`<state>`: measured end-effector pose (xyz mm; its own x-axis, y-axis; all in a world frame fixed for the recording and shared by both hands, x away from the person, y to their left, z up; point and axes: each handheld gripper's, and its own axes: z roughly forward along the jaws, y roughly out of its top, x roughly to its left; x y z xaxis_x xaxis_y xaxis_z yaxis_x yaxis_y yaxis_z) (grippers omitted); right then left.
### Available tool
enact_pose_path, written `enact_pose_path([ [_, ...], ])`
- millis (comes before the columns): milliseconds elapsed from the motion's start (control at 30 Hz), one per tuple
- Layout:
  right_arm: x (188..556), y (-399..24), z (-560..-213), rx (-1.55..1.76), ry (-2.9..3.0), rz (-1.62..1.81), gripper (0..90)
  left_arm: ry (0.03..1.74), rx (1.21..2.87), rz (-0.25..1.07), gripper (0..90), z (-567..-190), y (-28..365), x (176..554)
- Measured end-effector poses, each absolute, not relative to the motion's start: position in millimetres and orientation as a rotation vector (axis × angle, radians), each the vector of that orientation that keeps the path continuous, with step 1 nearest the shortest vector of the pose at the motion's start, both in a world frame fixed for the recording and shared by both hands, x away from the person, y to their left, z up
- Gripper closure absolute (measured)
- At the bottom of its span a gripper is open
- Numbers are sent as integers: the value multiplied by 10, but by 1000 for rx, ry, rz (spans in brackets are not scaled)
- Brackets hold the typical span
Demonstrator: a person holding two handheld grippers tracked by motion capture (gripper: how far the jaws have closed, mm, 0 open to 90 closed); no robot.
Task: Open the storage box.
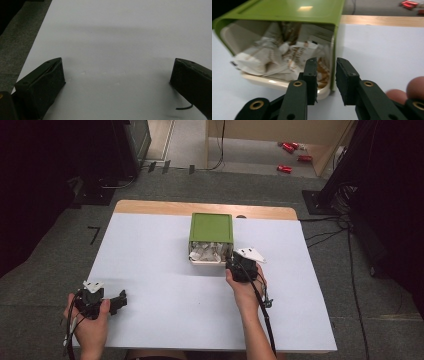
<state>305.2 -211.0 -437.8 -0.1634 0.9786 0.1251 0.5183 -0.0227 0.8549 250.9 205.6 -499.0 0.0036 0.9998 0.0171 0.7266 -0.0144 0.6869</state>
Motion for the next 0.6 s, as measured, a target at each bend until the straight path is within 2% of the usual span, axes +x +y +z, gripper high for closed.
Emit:
enact_pose_path([
  [600, 3282, -2028, -4621, 1641, 1711, 1026, 765, 1773, 1792, 723, 0, -4991, 2056, 2509],
])
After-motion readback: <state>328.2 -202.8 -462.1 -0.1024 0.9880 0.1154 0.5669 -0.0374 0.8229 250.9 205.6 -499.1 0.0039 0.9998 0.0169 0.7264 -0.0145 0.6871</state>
